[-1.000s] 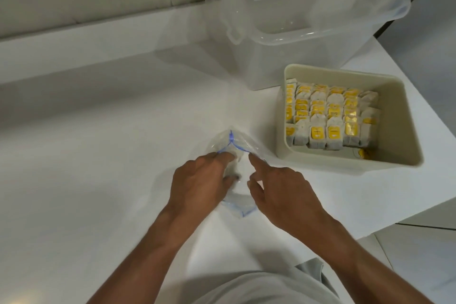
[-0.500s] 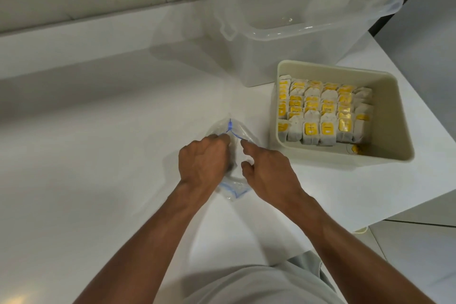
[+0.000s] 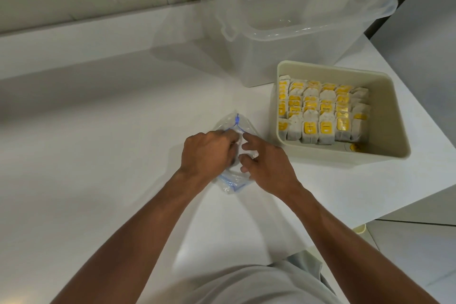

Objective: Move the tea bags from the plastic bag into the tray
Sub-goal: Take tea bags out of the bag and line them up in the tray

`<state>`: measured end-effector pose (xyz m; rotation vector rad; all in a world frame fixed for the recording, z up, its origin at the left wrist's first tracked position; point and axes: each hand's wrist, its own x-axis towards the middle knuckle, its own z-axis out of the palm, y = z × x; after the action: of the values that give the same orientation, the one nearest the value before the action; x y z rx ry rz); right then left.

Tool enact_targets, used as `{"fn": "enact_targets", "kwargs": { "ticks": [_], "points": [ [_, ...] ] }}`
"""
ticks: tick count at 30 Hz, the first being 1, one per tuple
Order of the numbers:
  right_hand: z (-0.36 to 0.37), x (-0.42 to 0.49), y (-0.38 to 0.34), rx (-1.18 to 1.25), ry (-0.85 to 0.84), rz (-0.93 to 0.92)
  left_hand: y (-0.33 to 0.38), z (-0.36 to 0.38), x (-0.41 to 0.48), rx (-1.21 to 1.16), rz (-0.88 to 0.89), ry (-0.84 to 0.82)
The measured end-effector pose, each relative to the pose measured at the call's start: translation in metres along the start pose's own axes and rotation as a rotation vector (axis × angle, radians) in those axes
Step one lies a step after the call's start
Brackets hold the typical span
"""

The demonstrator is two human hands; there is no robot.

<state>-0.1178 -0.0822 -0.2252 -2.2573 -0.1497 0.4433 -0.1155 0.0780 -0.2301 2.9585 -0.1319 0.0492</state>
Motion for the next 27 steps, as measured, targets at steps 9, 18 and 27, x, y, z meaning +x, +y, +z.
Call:
{"fn": "enact_targets", "kwargs": {
  "ticks": [9, 18, 27],
  "points": [
    [-0.002, -0.002, -0.01, 0.474, 0.003, 0.074, -0.011, -0.038, 0.004, -0.615, -0.3, -0.139],
    [0.0, 0.003, -0.013, 0.253, 0.126, 0.03, -0.024, -0.06, 0.016, -0.647, -0.226, -0.258],
    [0.013, 0.002, 0.0, 0.162, 0.241, 0.04, -0.016, -0.035, -0.001, 0.081, -0.046, -0.285]
  ]
}}
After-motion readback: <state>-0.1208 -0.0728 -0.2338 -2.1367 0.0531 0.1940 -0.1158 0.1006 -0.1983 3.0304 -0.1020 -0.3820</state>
